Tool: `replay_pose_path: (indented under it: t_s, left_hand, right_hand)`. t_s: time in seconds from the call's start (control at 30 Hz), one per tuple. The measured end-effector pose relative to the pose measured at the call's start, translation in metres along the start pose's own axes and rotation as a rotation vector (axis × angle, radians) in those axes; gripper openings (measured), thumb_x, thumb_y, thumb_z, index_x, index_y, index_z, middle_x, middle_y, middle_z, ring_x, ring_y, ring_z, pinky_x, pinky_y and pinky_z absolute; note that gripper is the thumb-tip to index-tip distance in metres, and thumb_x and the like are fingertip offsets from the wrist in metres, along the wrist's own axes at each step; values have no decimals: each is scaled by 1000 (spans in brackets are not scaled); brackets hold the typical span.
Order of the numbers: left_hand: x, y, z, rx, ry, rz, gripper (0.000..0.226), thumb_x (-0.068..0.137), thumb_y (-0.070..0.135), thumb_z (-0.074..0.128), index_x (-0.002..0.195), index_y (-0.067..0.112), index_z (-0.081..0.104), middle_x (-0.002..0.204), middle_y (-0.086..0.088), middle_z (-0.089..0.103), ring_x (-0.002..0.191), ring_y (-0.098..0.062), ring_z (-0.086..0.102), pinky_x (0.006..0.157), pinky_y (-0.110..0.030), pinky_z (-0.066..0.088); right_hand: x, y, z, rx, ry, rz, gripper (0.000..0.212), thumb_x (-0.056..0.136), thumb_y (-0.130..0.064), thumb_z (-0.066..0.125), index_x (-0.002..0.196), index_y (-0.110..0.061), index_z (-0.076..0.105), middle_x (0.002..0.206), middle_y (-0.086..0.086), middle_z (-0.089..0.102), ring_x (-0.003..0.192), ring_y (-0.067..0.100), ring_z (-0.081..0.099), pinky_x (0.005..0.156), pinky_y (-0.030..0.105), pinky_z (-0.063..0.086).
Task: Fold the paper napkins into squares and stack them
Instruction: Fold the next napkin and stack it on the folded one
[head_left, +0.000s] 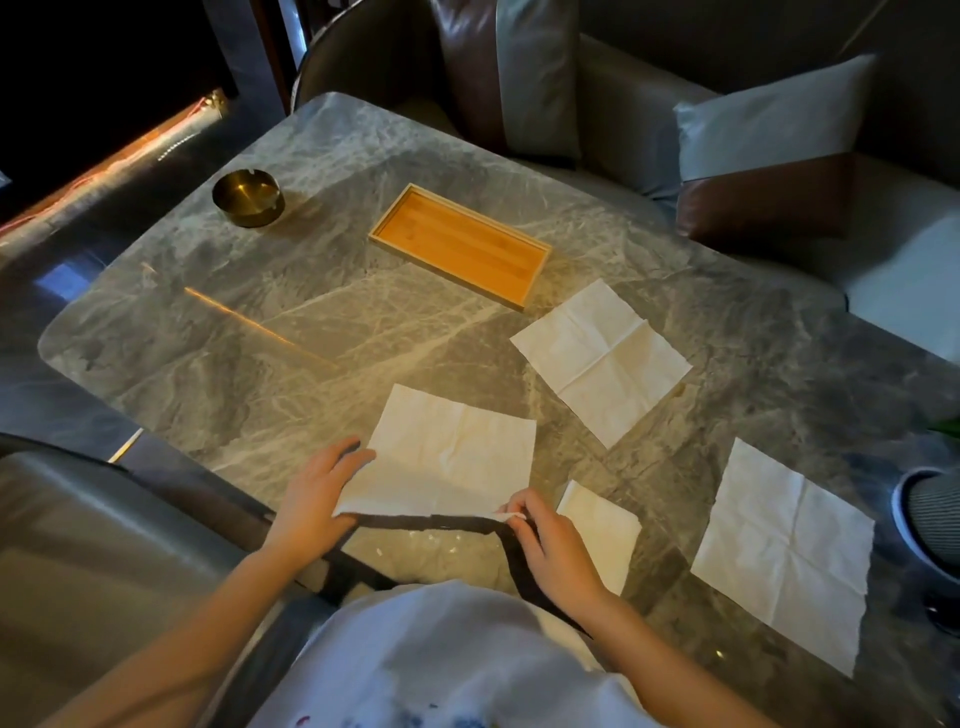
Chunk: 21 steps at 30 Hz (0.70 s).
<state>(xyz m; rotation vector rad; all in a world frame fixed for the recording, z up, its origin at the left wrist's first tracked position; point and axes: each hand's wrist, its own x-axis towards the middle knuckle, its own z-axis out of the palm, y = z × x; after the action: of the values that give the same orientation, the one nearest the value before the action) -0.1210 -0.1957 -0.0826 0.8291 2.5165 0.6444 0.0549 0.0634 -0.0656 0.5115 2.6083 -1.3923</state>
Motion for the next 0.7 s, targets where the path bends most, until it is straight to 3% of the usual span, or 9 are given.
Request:
replay_pose_path:
  t_s: [0.07,0.17,0.27,0.4,0.5,0.7]
  left_hand:
    - [7,8,-3,-75,55,-2,38,77,11,74,112,20,63,137,-9,51,124,-28,48,99,-41,44]
    - [14,16,0,-274,98,-137,25,84,-2,60,97,18,67,98,-4,67,95,-26,63,79,-28,45]
    - [15,13,4,-311,81,-141,17,93,10,51,96,22,63,87,-2,67,81,-19,63,71,-30,46]
    - [11,5,6,-278,68,-178,19,93,22,53,80,34,57,63,8,60,58,-8,56,53,-25,40]
    - [7,0,7,-211,77,-219,20,93,25,53,75,31,49,60,10,54,54,-5,52,50,-21,35]
    - [9,-2,2,-73,20,-179,11,93,23,51,83,23,46,60,4,53,54,-11,51,48,-25,37]
  right_hand:
    - [-1,0,-1,46,23,22,13,98,-32,47,91,-43,45,82,-15,62,73,7,61,62,26,50]
    - [-1,-1,-4,121,43,95,14,93,-32,57,98,-38,46,85,-11,62,76,12,62,65,35,54]
    - [1,-3,-6,125,21,185,42,82,-33,72,113,-40,44,103,-13,64,89,11,64,75,32,56]
    - [6,-1,0,8,93,229,36,88,-22,65,117,-32,45,82,-6,65,76,10,63,73,42,57]
    - [10,-1,5,-13,137,261,30,90,-20,61,113,-33,45,73,-7,66,69,10,63,69,43,56]
    - [15,0,9,-40,161,316,33,90,-24,62,115,-34,44,78,-9,67,74,8,63,71,39,56]
